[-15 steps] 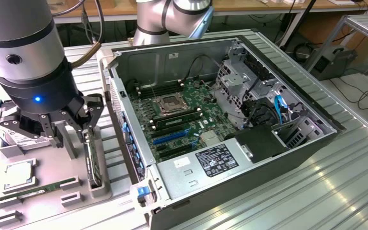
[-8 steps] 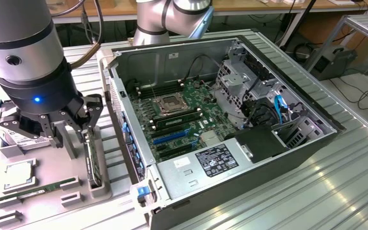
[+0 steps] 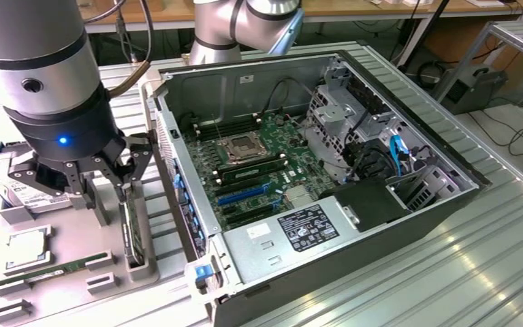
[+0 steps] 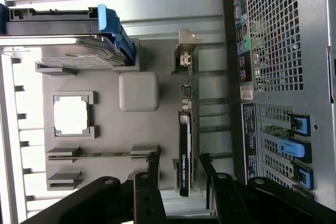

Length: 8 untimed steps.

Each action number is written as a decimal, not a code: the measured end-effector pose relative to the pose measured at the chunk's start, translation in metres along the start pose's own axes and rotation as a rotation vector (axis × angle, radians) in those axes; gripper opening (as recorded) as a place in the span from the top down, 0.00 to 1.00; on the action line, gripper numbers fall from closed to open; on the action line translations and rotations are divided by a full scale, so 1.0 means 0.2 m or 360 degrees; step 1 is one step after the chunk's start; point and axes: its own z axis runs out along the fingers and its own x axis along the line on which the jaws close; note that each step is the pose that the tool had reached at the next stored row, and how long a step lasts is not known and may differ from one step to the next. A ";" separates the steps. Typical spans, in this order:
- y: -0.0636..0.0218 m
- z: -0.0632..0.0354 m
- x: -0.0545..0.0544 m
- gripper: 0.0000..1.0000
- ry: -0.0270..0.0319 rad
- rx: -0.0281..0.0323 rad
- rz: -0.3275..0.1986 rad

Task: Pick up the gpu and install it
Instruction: 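Pick up the gpu and move the gpu toward the slot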

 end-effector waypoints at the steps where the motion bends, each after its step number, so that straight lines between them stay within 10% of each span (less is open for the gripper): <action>1: 0.000 0.000 -0.01 0.58 0.00001 0.00001 0.0000; 8: 0.005 0.006 -0.07 0.58 0.00000 0.00011 0.0000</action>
